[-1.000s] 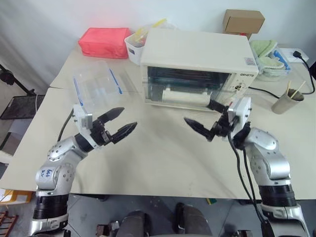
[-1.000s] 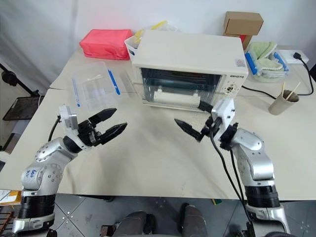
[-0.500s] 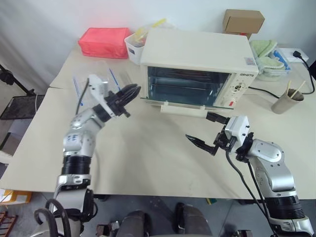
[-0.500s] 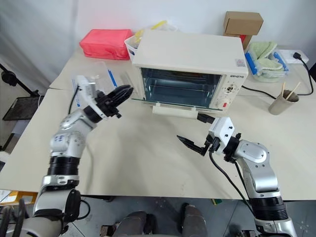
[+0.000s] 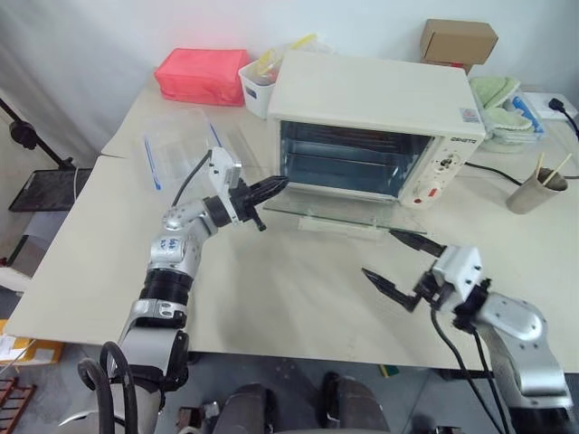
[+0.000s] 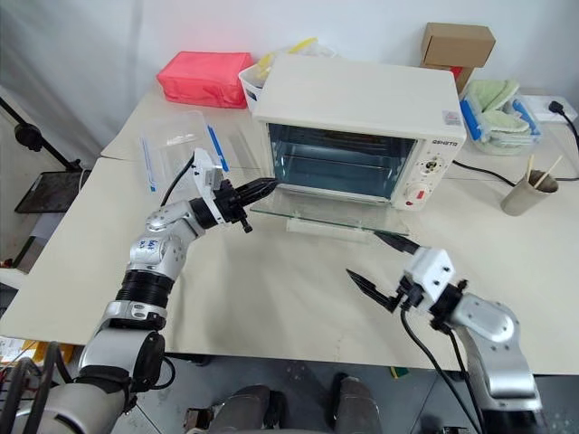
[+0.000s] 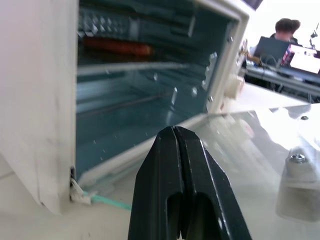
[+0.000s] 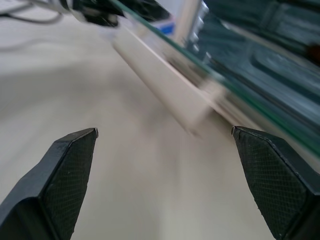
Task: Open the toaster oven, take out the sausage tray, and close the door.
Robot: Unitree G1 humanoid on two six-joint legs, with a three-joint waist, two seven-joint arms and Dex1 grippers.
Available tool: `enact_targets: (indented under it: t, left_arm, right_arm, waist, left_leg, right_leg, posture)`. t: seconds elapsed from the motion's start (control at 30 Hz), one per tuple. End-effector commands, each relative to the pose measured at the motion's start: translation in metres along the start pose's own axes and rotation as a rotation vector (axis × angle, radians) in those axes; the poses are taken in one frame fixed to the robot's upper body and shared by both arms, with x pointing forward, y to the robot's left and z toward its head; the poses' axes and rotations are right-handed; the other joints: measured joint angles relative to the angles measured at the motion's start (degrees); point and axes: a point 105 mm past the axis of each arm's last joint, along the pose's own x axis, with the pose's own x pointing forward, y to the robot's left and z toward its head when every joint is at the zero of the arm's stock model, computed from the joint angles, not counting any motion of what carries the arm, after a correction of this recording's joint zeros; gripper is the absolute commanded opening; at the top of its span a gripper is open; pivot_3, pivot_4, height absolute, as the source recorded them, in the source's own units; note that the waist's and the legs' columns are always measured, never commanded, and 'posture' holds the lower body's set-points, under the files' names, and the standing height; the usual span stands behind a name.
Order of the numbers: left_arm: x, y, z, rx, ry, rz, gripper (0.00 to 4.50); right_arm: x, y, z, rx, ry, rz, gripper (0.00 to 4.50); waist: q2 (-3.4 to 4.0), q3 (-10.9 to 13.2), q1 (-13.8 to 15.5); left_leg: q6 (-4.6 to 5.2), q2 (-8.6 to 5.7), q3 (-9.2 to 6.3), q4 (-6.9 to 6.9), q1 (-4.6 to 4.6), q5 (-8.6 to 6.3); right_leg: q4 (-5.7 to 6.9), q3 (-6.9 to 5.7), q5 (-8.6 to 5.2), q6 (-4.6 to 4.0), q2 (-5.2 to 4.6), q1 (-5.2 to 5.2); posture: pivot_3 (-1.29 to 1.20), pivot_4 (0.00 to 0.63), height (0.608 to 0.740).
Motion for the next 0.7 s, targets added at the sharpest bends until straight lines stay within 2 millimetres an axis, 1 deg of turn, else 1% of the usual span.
enact_targets:
  t: [0.03, 0.13, 0.2, 0.23, 0.3, 0.37, 0.4, 0.43, 0.47, 0.5, 0.57, 0.6, 0.63, 0.67, 0.7]
  left_arm:
    - [-0.004, -0.007, -0.006, 0.038, 0.030, -0.044, 0.01]
    - [-0.009, -0.011, -0.016, 0.046, 0.061, -0.061, 0.01]
    - [-0.012, -0.015, -0.023, 0.052, 0.089, -0.064, 0.01]
    - [-0.015, -0.017, -0.027, 0.062, 0.106, -0.068, 0.01]
    - [-0.020, -0.019, -0.033, 0.061, 0.115, -0.045, 0.01]
    - [-0.025, -0.021, -0.036, 0.073, 0.124, -0.017, 0.01]
    - [-0.028, -0.023, -0.039, 0.085, 0.135, -0.011, 0.01]
    - [-0.030, -0.025, -0.039, 0.090, 0.129, -0.007, 0.01]
    - [-0.033, -0.027, -0.039, 0.087, 0.119, -0.001, 0.18]
    - [-0.034, -0.029, -0.038, 0.083, 0.112, 0.003, 0.38]
    - [-0.038, -0.029, -0.036, 0.083, 0.090, 0.042, 0.82]
    - [-0.041, -0.028, -0.033, 0.092, 0.068, 0.070, 1.15]
    - [-0.046, -0.027, -0.031, 0.074, 0.051, 0.103, 1.47]
    - [-0.050, -0.027, -0.029, 0.079, 0.039, 0.121, 1.75]
    - [-0.053, -0.027, -0.027, 0.085, 0.022, 0.137, 2.06]
  right_arm:
    - [-0.031, -0.006, 0.007, -0.087, 0.037, -0.115, 4.50]
    - [-0.051, -0.012, 0.005, -0.125, 0.094, -0.203, 4.50]
    - [-0.058, -0.021, 0.009, -0.154, 0.100, -0.265, 4.50]
    - [-0.058, -0.027, 0.013, -0.179, 0.096, -0.294, 4.50]
    - [-0.051, -0.036, 0.022, -0.184, 0.078, -0.305, 4.50]
    - [-0.031, -0.039, 0.030, -0.191, 0.068, -0.257, 4.50]
    - [-0.020, -0.042, 0.030, -0.189, 0.097, -0.246, 4.50]
    - [-0.011, -0.047, 0.028, -0.189, 0.139, -0.274, 4.50]
    - [0.004, -0.047, 0.029, -0.219, 0.163, -0.263, 4.50]
    - [0.013, -0.047, 0.030, -0.244, 0.179, -0.258, 4.50]
    - [0.038, -0.041, 0.040, -0.272, 0.137, -0.208, 4.50]
    - [0.051, -0.037, 0.044, -0.283, 0.109, -0.187, 4.50]
    - [0.068, -0.037, 0.048, -0.332, 0.086, -0.178, 4.50]
    - [0.081, -0.031, 0.051, -0.319, 0.057, -0.141, 4.50]
    - [0.092, -0.029, 0.051, -0.344, 0.049, -0.122, 4.50]
  waist:
    - [-0.01, 0.0, -0.1]
    - [-0.01, 0.0, -0.4]
    - [-0.03, 0.0, -0.7]
    - [-0.03, 0.0, -0.8]
    - [-0.02, 0.0, -1.1]
    - [-0.02, 0.0, -1.5]
    - [-0.02, 0.0, -1.6]
    - [-0.01, 0.0, -1.7]
    - [0.00, 0.0, -1.8]
    - [-0.01, 0.0, -1.8]
    - [0.01, 0.0, -1.8]
    - [0.01, 0.0, -1.8]
    - [0.01, 0.0, -1.8]
    - [0.00, 0.0, -1.9]
    - [0.00, 0.0, -1.9]
  left_leg:
    - [-0.01, 0.01, 0.01, -0.03, 0.01, 0.00]
    - [-0.01, 0.01, 0.10, -0.02, 0.03, -0.01]
    - [-0.01, 0.04, 0.23, -0.02, 0.13, -0.01]
    - [-0.02, 0.09, 0.29, -0.02, 0.17, -0.01]
    - [-0.07, 0.15, 0.35, -0.04, 0.26, -0.02]
    - [-0.09, 0.21, 0.37, -0.03, 0.25, -0.03]
    - [-0.09, 0.22, 0.36, -0.03, 0.25, -0.03]
    - [-0.09, 0.22, 0.35, -0.03, 0.24, -0.03]
    - [-0.09, 0.23, 0.33, -0.03, 0.25, -0.03]
    - [-0.09, 0.24, 0.33, -0.04, 0.24, -0.03]
    - [-0.10, 0.20, 0.29, -0.03, 0.19, -0.04]
    - [-0.10, 0.20, 0.26, -0.03, 0.16, -0.03]
    - [-0.09, 0.16, 0.24, -0.04, 0.12, -0.03]
    - [-0.09, 0.14, 0.24, -0.02, 0.12, -0.03]
    - [-0.08, 0.10, 0.25, -0.02, 0.12, -0.02]
  right_leg:
    - [-0.03, 0.01, 0.00, 0.00, 0.01, 0.01]
    - [-0.03, 0.12, 0.00, 0.00, 0.02, 0.00]
    - [0.00, 0.26, 0.01, 0.01, 0.04, 0.01]
    - [0.02, 0.32, 0.01, 0.01, 0.06, 0.01]
    - [0.10, 0.47, -0.01, -0.01, 0.08, 0.00]
    - [0.13, 0.81, -0.01, -0.04, 0.09, -0.06]
    - [0.14, 0.95, -0.02, -0.04, 0.07, -0.06]
    - [0.14, 0.97, -0.02, -0.05, 0.05, -0.07]
    - [0.15, 0.98, -0.02, -0.07, -0.02, -0.08]
    - [0.18, 0.96, -0.04, -0.10, -0.35, -0.11]
    - [0.28, 0.78, -0.09, -0.19, -0.49, -0.20]
    - [0.29, 0.72, -0.10, -0.20, -0.50, -0.21]
    - [0.29, 0.69, -0.10, -0.20, -0.53, -0.23]
    - [0.29, 0.66, -0.10, -0.20, -0.52, -0.23]
    - [0.30, 0.66, -0.10, -0.19, -0.57, -0.23]
  posture:
    - [0.00, 0.150, 0.740]
    - [0.00, 0.150, 0.740]
    - [0.00, 0.150, 0.740]
    - [0.00, 0.150, 0.740]
    - [0.00, 0.150, 0.740]
    - [0.00, 0.150, 0.740]
    - [0.00, 0.150, 0.740]
    - [0.00, 0.150, 0.740]
    - [0.00, 0.150, 0.740]
    - [0.00, 0.150, 0.740]
    - [0.00, 0.150, 0.740]
    - [0.00, 0.150, 0.740]
    - [0.00, 0.150, 0.740]
    - [0.00, 0.150, 0.740]
    - [0.00, 0.150, 0.740]
